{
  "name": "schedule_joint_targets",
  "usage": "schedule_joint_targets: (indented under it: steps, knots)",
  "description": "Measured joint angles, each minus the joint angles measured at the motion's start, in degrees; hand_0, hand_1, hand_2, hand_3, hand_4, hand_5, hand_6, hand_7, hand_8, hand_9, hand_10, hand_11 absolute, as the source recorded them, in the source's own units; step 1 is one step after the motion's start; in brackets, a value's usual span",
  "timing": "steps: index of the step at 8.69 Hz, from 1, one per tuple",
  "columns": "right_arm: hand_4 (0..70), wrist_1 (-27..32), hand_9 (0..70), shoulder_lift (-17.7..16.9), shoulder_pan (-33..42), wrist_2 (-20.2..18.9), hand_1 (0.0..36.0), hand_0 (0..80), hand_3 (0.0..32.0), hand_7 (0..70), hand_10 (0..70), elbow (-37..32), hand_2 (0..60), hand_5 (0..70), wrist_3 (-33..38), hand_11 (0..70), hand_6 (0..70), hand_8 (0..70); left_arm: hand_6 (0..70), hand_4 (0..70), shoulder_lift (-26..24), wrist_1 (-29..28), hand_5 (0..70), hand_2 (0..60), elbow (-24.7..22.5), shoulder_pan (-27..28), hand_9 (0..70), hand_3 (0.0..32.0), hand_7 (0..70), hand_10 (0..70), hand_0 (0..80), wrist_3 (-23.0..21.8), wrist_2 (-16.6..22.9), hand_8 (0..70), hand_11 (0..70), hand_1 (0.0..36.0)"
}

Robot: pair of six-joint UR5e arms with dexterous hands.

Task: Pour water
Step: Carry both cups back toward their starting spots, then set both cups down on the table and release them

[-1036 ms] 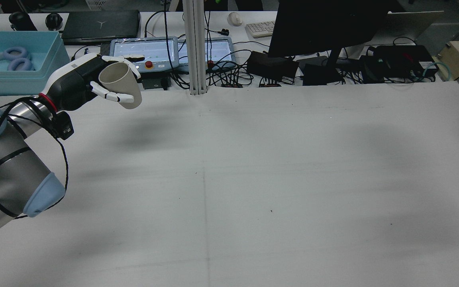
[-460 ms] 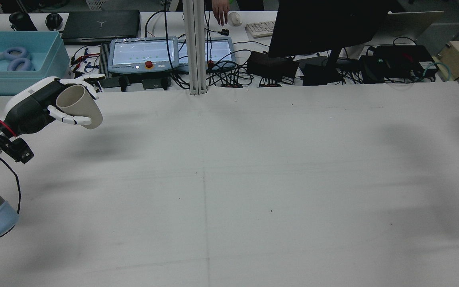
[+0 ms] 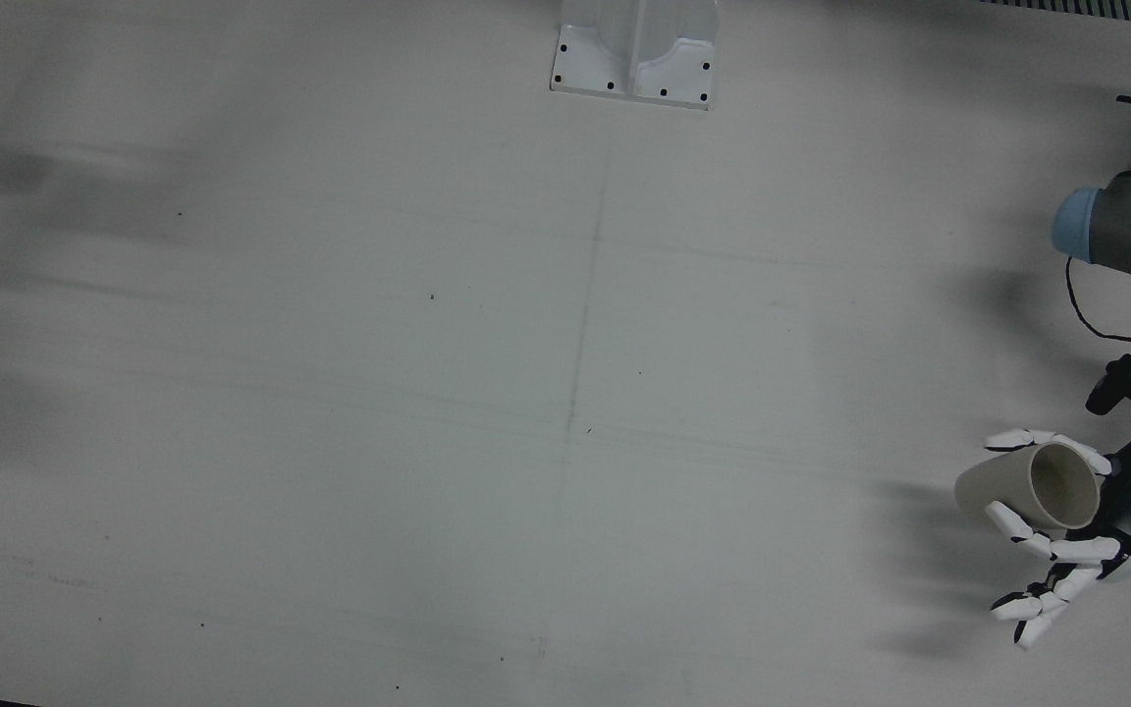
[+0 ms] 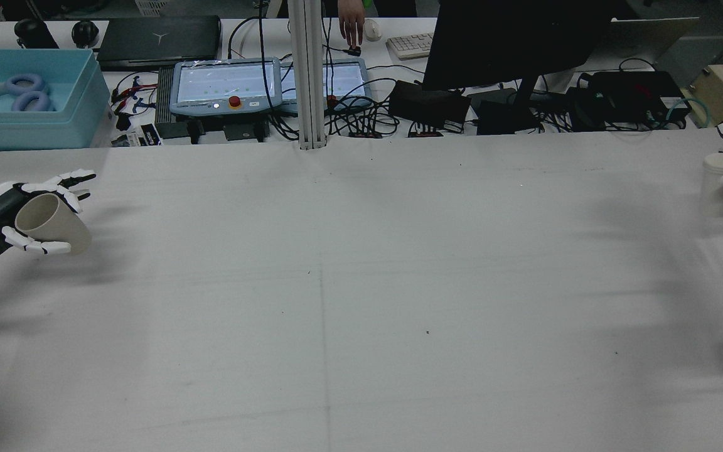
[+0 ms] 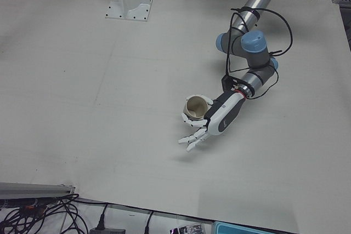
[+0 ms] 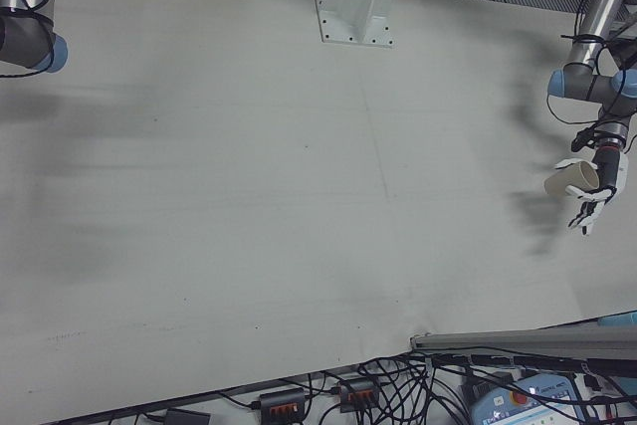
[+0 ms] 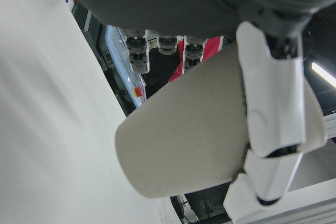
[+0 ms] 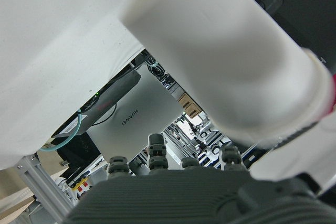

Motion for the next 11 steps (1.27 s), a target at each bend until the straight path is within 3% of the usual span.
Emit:
schedule_joint_targets:
  steps: [1,2,3,4,5,6,7,9,10,11]
  knots:
    - [0.0,0.0,0.0,0.2,-1.0,0.0,0.0,28.2,32.0,0.0,0.0,-0.4,0.0,0.0,0.0,0.0,0.0,1.2,10.1,70.0,1.6,-3.4,70.0,60.0,2.2,-0.1,6.0,0.0,14.9,9.1,57.8,0.8,-0.5,4.4,14.6,30.0]
    - [0.0,0.0,0.0,0.3,-1.6,0.1,0.0,29.0,32.0,0.0,0.0,-0.6,0.0,0.0,0.0,0.0,0.0,2.2,10.3,70.0,2.6,-5.6,70.0,42.1,3.7,-0.1,5.3,0.0,14.3,8.2,58.2,2.3,-0.7,4.5,13.1,24.8]
    - [0.0,0.0,0.0,0.2,-1.9,0.1,0.0,29.5,32.0,0.0,0.0,-0.7,0.0,0.0,0.1,0.0,0.0,2.7,8.8,63.7,3.2,-7.8,70.0,4.6,5.5,-0.1,3.9,0.0,13.0,6.4,58.8,4.5,-0.8,3.6,10.4,16.0]
    - [0.0,0.0,0.0,0.2,-2.0,0.1,0.0,29.7,32.0,0.0,0.0,-0.7,0.0,0.0,0.1,0.0,0.0,3.3,7.9,57.7,3.5,-9.1,68.0,0.0,6.8,-0.1,2.5,0.0,12.3,5.0,57.9,6.9,-0.8,3.0,8.1,11.6]
    - [0.0,0.0,0.0,0.0,-2.1,0.1,0.0,29.2,32.0,0.0,0.0,-0.7,0.0,0.0,0.2,0.0,0.0,3.6,6.6,50.9,3.6,-9.5,44.3,0.0,7.5,0.0,1.3,0.0,11.3,3.4,56.9,9.4,-0.8,2.4,6.0,9.9]
    - [0.0,0.0,0.0,-0.1,-2.2,0.1,0.0,29.2,32.0,0.0,0.0,-0.7,0.0,0.0,0.2,0.0,0.0,4.0,5.9,47.3,3.8,-9.1,26.5,0.0,7.8,0.1,0.7,0.0,10.8,2.3,56.0,11.3,-0.8,2.0,4.4,8.8]
    - [0.0,0.0,0.0,-0.2,-2.5,0.1,0.0,30.5,32.0,0.0,0.0,-0.7,0.0,0.0,0.3,0.0,0.0,4.0,5.5,45.9,3.8,-8.5,16.6,0.0,8.0,0.1,0.7,0.0,10.5,2.0,55.1,13.0,-0.7,1.9,3.8,7.8]
    - [0.0,-0.1,0.0,-0.2,-2.9,0.1,0.0,30.4,32.0,0.0,0.0,-0.6,0.0,0.0,0.3,0.0,0.0,4.3,4.7,45.1,3.7,-7.8,5.7,0.0,9.2,0.3,0.6,0.0,10.0,1.1,54.6,15.1,-0.7,1.6,2.4,7.1]
    - [0.0,-0.1,0.0,-0.3,-3.1,0.1,0.0,30.5,32.0,0.0,0.0,-0.6,0.0,0.0,0.3,0.0,0.0,4.3,3.8,39.2,3.6,-7.6,0.1,0.0,9.8,0.3,0.4,0.0,9.2,0.5,53.7,15.5,-0.7,1.1,1.5,5.9]
    - [0.0,0.0,0.0,-0.3,-3.2,0.1,0.0,31.0,32.0,0.0,0.0,-0.6,0.0,0.0,0.3,0.0,0.0,4.2,2.9,34.5,3.6,-7.4,0.0,0.0,10.1,0.3,0.2,0.0,8.3,0.0,52.7,15.6,-0.7,0.7,0.5,4.7]
